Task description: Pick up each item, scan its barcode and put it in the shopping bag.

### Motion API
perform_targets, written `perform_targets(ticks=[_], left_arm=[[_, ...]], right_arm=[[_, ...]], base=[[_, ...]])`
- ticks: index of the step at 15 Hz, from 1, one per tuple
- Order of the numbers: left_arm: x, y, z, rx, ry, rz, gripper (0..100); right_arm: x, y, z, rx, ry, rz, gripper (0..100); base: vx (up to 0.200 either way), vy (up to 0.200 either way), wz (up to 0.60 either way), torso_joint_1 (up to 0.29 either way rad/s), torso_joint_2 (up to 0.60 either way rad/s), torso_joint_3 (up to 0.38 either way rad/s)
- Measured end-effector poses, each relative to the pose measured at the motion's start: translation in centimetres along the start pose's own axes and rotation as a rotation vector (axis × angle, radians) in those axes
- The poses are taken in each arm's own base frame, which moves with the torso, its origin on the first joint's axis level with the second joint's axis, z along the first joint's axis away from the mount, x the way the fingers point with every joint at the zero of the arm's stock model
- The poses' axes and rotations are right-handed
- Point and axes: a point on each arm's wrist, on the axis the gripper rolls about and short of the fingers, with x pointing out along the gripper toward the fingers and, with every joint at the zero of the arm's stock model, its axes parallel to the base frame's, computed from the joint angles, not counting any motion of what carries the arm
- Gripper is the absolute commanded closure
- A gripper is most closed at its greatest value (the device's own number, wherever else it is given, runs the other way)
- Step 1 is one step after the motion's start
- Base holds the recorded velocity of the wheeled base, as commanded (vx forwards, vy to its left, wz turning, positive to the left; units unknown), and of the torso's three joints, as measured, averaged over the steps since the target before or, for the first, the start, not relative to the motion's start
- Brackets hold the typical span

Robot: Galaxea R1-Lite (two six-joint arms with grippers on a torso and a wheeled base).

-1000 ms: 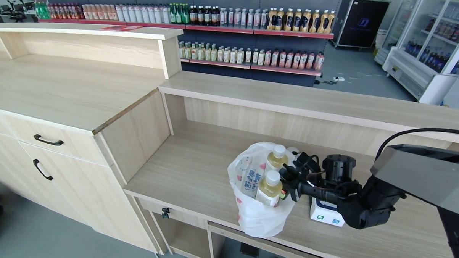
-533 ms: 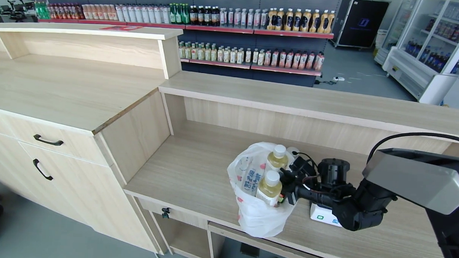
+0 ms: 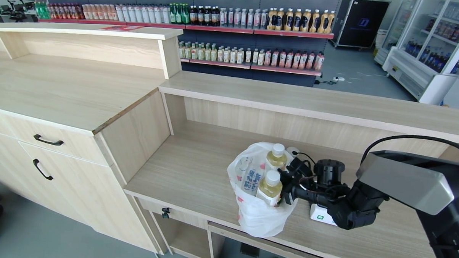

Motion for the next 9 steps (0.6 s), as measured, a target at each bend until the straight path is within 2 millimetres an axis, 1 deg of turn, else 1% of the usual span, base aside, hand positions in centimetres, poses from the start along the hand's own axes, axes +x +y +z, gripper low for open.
perform_targets(ticks=[4,9], left_arm=[[0.00,0.00,0.00,0.000,0.000,0.000,0],[0.00,0.00,0.00,0.000,0.000,0.000,0]], right_arm=[[0.27,-0.12,-0.20,0.000,-0.002,-0.001,100],[0.11,-0.33,-0.24,0.007,0.008,-0.004,100]], base=[[0.000,0.000,0.00,0.000,0.00,0.000],[0.000,0.000,0.00,0.000,0.00,0.000]])
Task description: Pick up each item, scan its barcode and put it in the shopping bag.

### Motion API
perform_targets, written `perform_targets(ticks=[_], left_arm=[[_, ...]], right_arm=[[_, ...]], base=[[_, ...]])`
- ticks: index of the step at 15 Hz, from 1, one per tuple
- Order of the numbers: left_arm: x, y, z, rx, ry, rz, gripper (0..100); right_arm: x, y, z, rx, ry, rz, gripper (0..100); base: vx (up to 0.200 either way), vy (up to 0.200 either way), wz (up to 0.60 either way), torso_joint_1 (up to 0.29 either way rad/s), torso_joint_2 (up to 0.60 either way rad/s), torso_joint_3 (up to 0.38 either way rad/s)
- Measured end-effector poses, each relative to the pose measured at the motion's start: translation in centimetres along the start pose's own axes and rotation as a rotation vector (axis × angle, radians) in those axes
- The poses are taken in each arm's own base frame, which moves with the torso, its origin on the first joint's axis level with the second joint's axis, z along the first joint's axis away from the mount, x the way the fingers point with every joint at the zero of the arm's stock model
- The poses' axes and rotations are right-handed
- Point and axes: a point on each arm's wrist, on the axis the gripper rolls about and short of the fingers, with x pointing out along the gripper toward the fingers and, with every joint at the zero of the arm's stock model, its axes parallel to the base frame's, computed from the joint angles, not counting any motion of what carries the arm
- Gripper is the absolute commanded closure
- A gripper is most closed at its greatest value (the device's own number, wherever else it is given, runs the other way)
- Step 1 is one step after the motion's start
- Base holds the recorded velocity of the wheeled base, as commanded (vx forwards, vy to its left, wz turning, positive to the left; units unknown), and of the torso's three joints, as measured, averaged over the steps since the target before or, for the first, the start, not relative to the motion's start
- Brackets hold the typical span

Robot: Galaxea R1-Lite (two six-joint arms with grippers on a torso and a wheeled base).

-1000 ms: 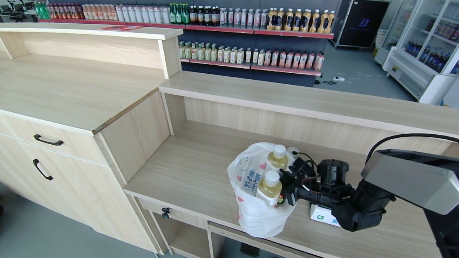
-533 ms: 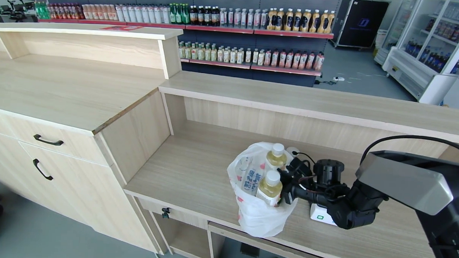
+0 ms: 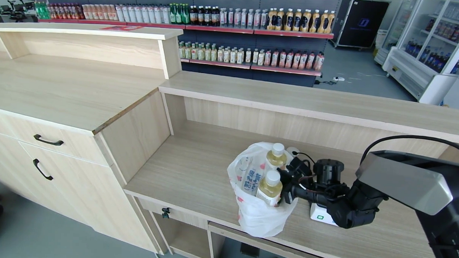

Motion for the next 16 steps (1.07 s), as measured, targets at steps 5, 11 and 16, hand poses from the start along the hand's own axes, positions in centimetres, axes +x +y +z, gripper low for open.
perform_targets(ticks=[5,11,16], left_arm=[[0.0,0.0,0.0,0.000,0.000,0.000,0],[0.0,0.0,0.0,0.000,0.000,0.000,0],[0.0,0.0,0.0,0.000,0.000,0.000,0]], right_arm=[[-0.2,-0.2,0.0,0.003,0.003,-0.008,0],[-0.4,-0.4,0.6,0.024,-0.009,-0.012,0],[-1.0,-1.2,0.8,0.023,-0.017,-0.036,0]], base=[[0.000,0.000,0.00,0.000,0.00,0.000],[0.000,0.000,0.00,0.000,0.00,0.000],[0.000,0.000,0.00,0.000,0.00,0.000]])
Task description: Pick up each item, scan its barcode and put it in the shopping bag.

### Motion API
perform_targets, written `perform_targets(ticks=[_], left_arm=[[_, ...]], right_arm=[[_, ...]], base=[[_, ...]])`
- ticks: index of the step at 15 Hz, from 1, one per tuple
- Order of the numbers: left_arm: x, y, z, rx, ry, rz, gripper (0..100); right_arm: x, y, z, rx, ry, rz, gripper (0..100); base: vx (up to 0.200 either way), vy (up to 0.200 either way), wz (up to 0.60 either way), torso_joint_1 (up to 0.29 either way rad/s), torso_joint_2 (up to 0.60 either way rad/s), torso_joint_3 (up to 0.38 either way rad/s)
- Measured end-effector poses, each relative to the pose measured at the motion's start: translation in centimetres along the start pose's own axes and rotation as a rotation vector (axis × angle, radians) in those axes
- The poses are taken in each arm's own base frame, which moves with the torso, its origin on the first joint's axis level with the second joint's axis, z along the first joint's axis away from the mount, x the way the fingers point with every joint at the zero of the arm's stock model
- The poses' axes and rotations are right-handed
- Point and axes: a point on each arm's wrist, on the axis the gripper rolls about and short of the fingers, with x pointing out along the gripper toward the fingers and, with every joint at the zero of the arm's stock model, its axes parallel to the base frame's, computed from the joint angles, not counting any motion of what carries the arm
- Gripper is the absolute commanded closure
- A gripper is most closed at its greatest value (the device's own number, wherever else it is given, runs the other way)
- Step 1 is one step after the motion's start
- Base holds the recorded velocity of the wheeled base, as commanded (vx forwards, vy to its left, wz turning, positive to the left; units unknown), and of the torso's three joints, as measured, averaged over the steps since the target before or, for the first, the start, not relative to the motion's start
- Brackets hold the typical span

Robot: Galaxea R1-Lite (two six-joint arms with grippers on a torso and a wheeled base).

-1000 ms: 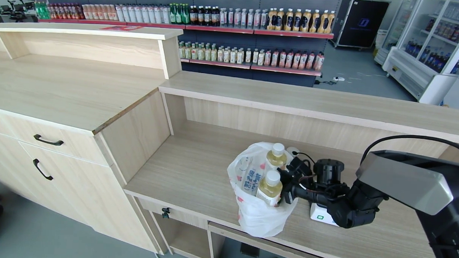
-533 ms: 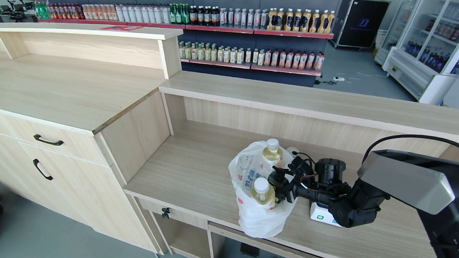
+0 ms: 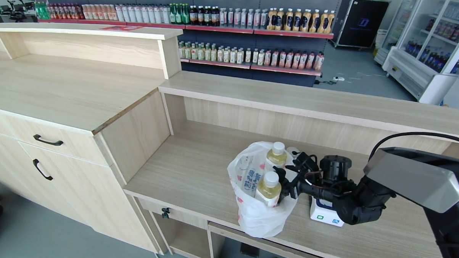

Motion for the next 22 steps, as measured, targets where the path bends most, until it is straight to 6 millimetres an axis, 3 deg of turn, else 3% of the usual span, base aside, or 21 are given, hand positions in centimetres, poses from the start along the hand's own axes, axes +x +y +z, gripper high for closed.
perform_targets(ticks=[4,8,12,14,16,19,22], left_arm=[[0.0,0.0,0.0,0.000,0.000,0.000,0],[0.0,0.0,0.0,0.000,0.000,0.000,0],[0.0,0.0,0.0,0.000,0.000,0.000,0],[0.0,0.0,0.0,0.000,0.000,0.000,0],[0.0,0.0,0.0,0.000,0.000,0.000,0],[0.0,0.0,0.0,0.000,0.000,0.000,0],[0.0,0.0,0.0,0.000,-0.001,0.000,0]], right_arm=[[-0.5,-0.6,1.1,0.014,-0.029,-0.002,0],[-1.6,-0.9,3.6,0.008,-0.067,0.002,0],[-4.5,-1.6,8.1,-0.002,-0.079,-0.027,0],[-7.5,-1.7,11.2,-0.027,-0.110,-0.060,0],[-12.1,-1.5,13.8,-0.056,-0.143,-0.122,0],[-20.5,-2.1,13.5,-0.134,-0.072,-0.333,0],[-26.2,-0.5,14.0,-0.147,0.067,-0.649,0]], base=[[0.000,0.000,0.00,0.000,0.00,0.000],[0.000,0.000,0.00,0.000,0.00,0.000],[0.000,0.000,0.00,0.000,0.00,0.000],[0.000,0.000,0.00,0.000,0.00,0.000],[0.000,0.000,0.00,0.000,0.00,0.000],[0.000,0.000,-0.20,0.002,0.00,-0.001],[0.000,0.000,-0.40,-0.092,0.15,0.079]])
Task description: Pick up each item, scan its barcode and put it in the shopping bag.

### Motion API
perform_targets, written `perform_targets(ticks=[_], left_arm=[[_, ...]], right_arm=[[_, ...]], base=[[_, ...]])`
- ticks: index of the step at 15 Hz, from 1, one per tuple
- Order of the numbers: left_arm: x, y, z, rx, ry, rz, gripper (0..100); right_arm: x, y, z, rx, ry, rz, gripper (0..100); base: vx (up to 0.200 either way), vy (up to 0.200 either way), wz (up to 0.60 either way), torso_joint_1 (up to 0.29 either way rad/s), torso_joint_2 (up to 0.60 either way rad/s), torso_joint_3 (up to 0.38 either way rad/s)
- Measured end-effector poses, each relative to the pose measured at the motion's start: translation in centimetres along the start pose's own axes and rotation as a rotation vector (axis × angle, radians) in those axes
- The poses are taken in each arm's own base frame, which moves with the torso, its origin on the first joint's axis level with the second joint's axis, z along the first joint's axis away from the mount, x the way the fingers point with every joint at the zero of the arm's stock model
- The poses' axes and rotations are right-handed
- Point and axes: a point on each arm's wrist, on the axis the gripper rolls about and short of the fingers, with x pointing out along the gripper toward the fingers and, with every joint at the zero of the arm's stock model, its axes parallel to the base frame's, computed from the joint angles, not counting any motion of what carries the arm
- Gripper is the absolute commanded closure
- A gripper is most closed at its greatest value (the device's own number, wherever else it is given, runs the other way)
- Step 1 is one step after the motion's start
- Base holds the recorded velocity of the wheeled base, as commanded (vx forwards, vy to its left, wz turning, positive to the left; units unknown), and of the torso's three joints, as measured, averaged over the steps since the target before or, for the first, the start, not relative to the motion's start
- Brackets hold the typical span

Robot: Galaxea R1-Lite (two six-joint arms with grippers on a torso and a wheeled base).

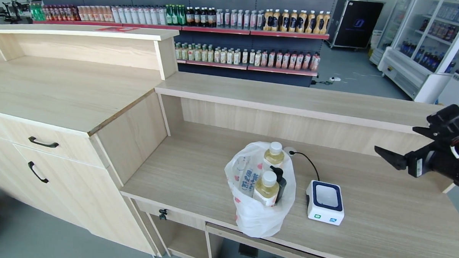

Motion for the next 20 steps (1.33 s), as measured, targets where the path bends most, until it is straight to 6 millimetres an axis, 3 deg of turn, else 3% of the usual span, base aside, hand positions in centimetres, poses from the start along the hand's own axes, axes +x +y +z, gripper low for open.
perform_targets(ticks=[5,11,16,20], left_arm=[[0.0,0.0,0.0,0.000,0.001,0.000,0],[0.0,0.0,0.0,0.000,0.001,0.000,0],[0.0,0.0,0.0,0.000,0.001,0.000,0],[0.0,0.0,0.0,0.000,0.001,0.000,0]], right_arm=[[-8.0,1.3,1.5,0.224,0.020,-0.155,0],[-16.2,7.3,-2.5,0.339,-0.056,-0.149,0],[-19.0,9.2,-4.4,0.307,-0.097,-0.129,0],[-20.6,10.6,-6.2,0.323,-0.017,-0.093,0]], base=[[0.000,0.000,0.00,-0.052,0.11,0.048],[0.000,0.000,0.00,0.000,0.00,0.000],[0.000,0.000,-0.60,-0.051,0.11,0.045],[0.000,0.000,0.00,-0.003,0.01,0.003]])
